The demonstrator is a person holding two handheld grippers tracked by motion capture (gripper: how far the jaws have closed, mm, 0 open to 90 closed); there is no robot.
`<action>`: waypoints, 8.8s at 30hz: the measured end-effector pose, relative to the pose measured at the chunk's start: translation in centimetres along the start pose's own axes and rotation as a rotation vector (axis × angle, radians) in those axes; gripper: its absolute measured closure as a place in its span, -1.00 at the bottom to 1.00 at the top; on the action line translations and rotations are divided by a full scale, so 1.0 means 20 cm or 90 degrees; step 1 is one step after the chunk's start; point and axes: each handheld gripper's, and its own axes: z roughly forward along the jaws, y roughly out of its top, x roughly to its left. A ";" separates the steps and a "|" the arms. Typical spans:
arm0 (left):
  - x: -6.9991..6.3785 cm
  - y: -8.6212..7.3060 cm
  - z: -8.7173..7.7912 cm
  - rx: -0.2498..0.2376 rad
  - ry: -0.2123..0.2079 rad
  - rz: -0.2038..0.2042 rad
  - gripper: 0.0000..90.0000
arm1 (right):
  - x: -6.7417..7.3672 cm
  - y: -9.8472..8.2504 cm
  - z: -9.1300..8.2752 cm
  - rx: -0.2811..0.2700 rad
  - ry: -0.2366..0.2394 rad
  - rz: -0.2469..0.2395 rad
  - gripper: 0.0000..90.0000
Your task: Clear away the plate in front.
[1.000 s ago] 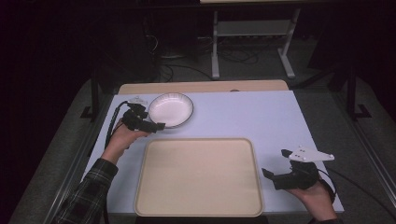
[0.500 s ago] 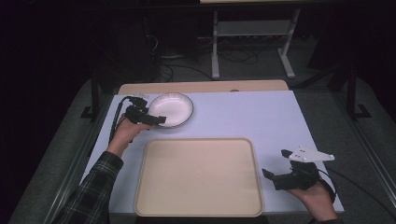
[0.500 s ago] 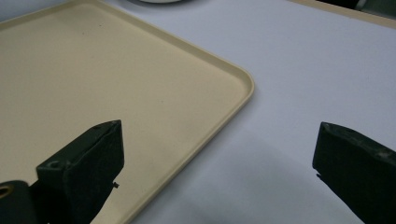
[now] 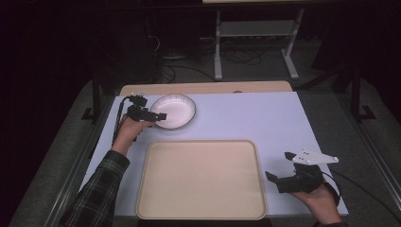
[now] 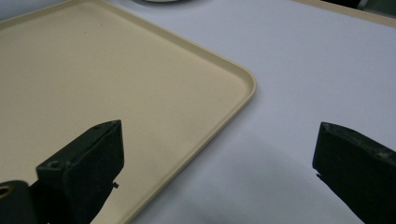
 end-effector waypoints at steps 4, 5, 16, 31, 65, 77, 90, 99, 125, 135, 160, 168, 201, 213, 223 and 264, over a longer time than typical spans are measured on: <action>0.03 -0.01 0.02 -0.004 0.005 -0.032 -1.00 | 0.00 0.00 0.00 0.001 0.001 -0.002 -0.97; 0.03 -0.01 0.02 -0.004 0.005 -0.032 -1.00 | 0.00 0.00 0.00 0.001 0.001 -0.002 -0.97; 0.07 -0.02 0.05 0.015 0.010 -0.105 -0.85 | 0.00 0.00 0.00 0.000 0.002 -0.003 -0.97; 0.12 -0.04 0.07 0.040 0.002 -0.192 -0.19 | 0.00 0.00 0.00 -0.001 0.001 -0.003 -0.97; 0.17 -0.09 0.09 0.051 -0.024 -0.251 0.54 | 0.00 0.00 0.00 -0.002 0.005 -0.004 -0.97; 0.16 -0.09 0.09 0.055 -0.024 -0.266 0.58 | 0.00 0.01 0.01 0.000 0.005 -0.006 -0.96; 0.18 -0.09 0.08 0.008 -0.060 -0.321 0.81 | 0.00 0.01 0.00 -0.006 0.002 -0.006 -0.95; 0.17 -0.09 0.04 -0.056 -0.106 -0.308 0.90 | 0.00 0.01 0.00 -0.013 -0.001 -0.009 -0.95; 0.13 -0.04 -0.10 -0.125 -0.110 -0.237 0.89 | 0.00 0.01 -0.02 -0.025 -0.005 -0.009 -0.95; 0.08 -0.02 -0.17 -0.137 -0.131 -0.192 0.89 | 0.00 0.02 -0.02 -0.030 -0.006 -0.010 -0.95; -0.09 -0.05 -0.31 -0.125 -0.173 -0.079 0.89 | 0.01 0.02 -0.02 -0.036 -0.009 -0.008 -0.95; -0.17 -0.08 -0.33 -0.112 -0.194 -0.044 0.89 | 0.01 0.03 -0.02 -0.037 -0.008 -0.010 -0.95; -0.46 -0.25 -0.33 -0.017 -0.288 0.050 0.89 | 0.02 0.03 -0.03 -0.038 -0.011 -0.013 -0.95; -0.52 -0.33 -0.24 0.044 -0.316 0.060 0.88 | 0.03 0.02 -0.03 -0.036 -0.011 -0.015 -0.95; -0.53 -0.35 -0.21 0.060 -0.302 0.087 0.90 | 0.03 0.02 -0.03 -0.033 -0.010 -0.015 -0.94; -0.59 -0.41 -0.15 0.104 -0.202 0.243 0.53 | 0.04 0.01 -0.03 -0.032 -0.006 -0.015 -0.88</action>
